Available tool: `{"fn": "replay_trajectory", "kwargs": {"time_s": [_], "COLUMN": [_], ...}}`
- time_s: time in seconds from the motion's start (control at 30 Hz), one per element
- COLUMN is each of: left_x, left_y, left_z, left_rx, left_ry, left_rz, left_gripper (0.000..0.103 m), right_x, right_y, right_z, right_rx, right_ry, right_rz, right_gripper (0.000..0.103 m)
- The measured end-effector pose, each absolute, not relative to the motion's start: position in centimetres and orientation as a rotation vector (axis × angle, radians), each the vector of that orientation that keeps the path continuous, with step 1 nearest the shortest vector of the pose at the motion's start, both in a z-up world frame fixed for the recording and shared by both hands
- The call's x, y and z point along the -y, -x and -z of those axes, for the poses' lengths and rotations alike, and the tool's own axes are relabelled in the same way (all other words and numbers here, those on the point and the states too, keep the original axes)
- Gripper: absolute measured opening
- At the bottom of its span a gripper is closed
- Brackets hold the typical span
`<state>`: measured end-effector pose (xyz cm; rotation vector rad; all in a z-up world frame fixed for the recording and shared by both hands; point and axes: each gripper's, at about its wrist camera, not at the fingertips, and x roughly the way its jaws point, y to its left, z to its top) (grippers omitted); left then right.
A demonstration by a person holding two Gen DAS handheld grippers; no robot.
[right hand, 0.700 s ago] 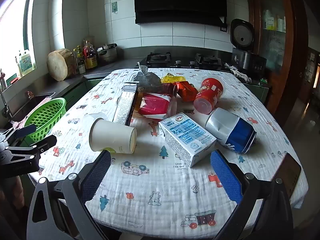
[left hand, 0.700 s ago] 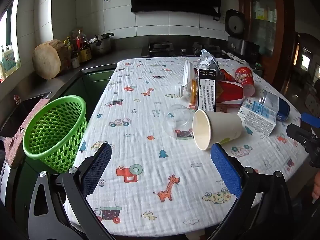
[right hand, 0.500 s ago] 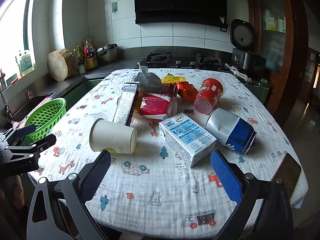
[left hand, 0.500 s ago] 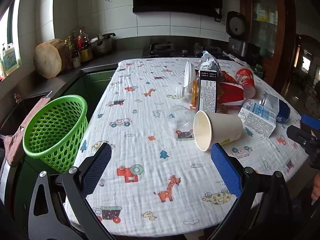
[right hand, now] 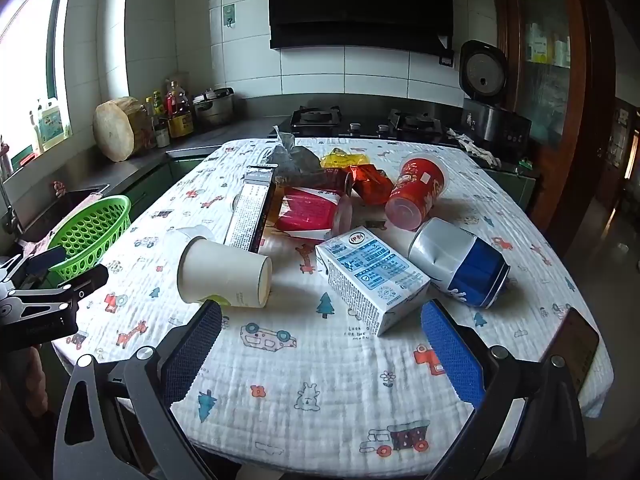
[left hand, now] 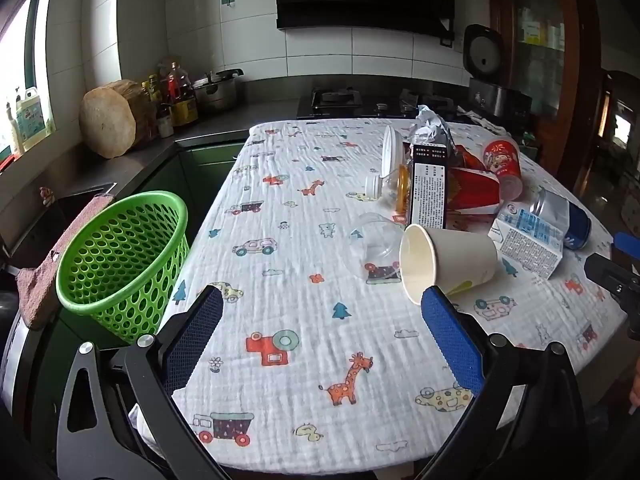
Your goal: Collect trash
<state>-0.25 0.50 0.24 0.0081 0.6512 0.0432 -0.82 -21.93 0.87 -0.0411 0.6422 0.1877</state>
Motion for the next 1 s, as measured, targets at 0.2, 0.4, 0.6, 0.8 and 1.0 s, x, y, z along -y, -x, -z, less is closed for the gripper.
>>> {"fn": "replay_trajectory", "kwargs": {"time_s": [0.2, 0.4, 0.6, 0.8, 1.0], "left_x": [-0.32, -0.2, -0.23, -0.19, -0.26], "left_y": [0.21, 0.2, 0.18, 0.29, 0.3], "left_z": [-0.02, 0.12, 0.22, 0.27, 0.36], "left_rx": [-0.656, -0.658, -0.661, -0.66, -0.661], "left_ry": [-0.016, -0.008, -0.002, -0.004, 0.003], "left_rz": [-0.05, -0.042, -0.036, -0.035, -0.024], "left_gripper": [0.098, 0.098, 0.098, 0.098, 0.098], "right_x": [21.87, 21.89, 21.92, 21.9, 21.79], "right_y": [0.86, 0.91, 0.94, 0.88, 0.9], "right_z": [-0.92, -0.96, -1.01, -0.92, -1.13], "right_rx": [-0.642, -0.64, -0.641, -0.642, -0.642], "right_ry": [0.043, 0.043, 0.042, 0.045, 0.046], "right_rz": [-0.187, -0.187, -0.189, -0.191, -0.19], "right_gripper": [0.097, 0.097, 0.097, 0.097, 0.097]}}
